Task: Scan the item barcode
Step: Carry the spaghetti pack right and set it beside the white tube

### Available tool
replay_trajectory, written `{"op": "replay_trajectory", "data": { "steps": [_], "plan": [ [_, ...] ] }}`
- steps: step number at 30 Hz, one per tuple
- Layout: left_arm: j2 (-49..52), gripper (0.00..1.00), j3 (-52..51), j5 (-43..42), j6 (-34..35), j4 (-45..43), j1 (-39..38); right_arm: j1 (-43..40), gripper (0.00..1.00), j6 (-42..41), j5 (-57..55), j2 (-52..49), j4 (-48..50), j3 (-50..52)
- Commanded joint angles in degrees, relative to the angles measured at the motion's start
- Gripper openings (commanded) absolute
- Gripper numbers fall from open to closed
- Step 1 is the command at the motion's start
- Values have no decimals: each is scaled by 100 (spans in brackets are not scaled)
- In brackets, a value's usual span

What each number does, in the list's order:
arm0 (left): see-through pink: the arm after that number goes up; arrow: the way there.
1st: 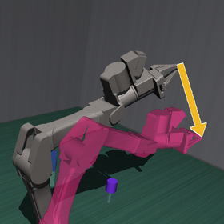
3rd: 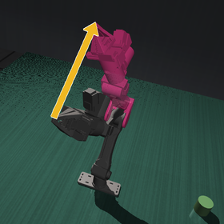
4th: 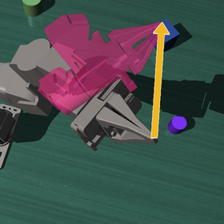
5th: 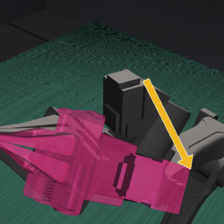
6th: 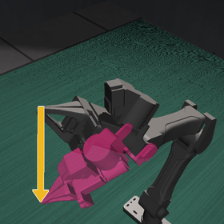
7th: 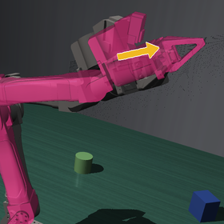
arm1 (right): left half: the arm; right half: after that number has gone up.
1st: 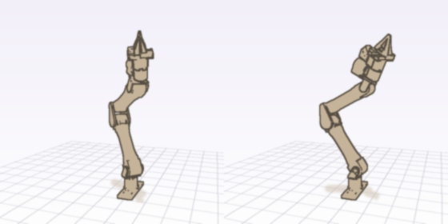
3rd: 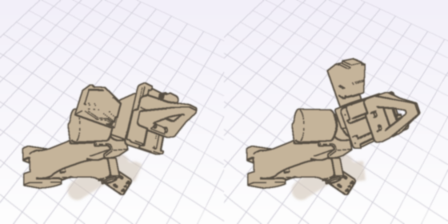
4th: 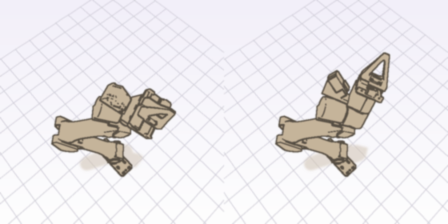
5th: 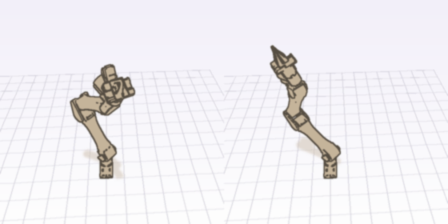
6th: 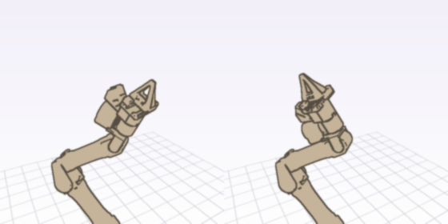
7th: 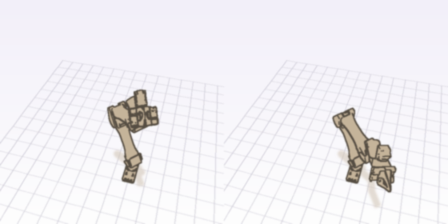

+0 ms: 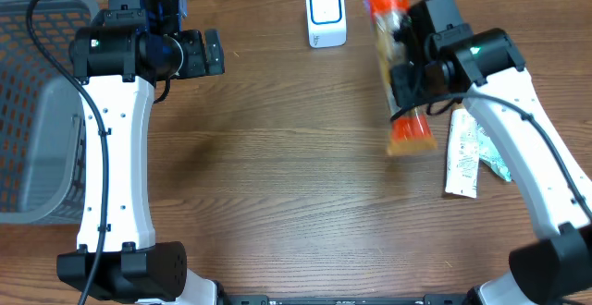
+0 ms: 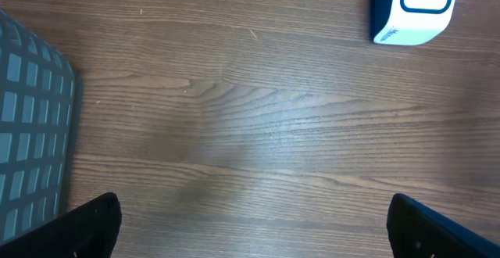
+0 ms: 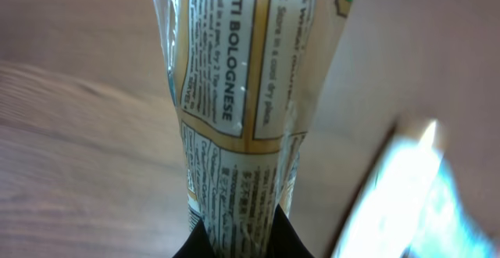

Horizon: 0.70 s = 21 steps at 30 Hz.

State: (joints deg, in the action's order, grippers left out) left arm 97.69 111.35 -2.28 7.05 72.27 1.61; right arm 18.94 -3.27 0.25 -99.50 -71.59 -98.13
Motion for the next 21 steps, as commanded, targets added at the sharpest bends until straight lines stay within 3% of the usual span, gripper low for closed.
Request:
{"op": "replay_trajectory", "data": {
  "steps": [1, 9, 11, 12, 14, 21],
  "plan": [
    [17, 100, 24, 37, -85, -11, -13, -354, 4, -595, 304, -133, 79, 697],
    [17, 100, 24, 37, -85, -11, -13, -1025, 4, -570, 234, -313, 828, 2216],
    [17, 100, 24, 37, -85, -11, -13, -1169, 18, -525, 197, -313, 881, 2236],
    [17, 100, 24, 37, -85, -11, -13, -1222, 30, -527, 197, -304, 922, 2216],
    [17, 100, 24, 37, -85, -11, -13, -1292, 39, -525, 199, -304, 872, 2048],
    [17, 100, 24, 37, -85, -11, -13, -1174, 41, 24, 667, 136, -20, 592]
  ]
}}
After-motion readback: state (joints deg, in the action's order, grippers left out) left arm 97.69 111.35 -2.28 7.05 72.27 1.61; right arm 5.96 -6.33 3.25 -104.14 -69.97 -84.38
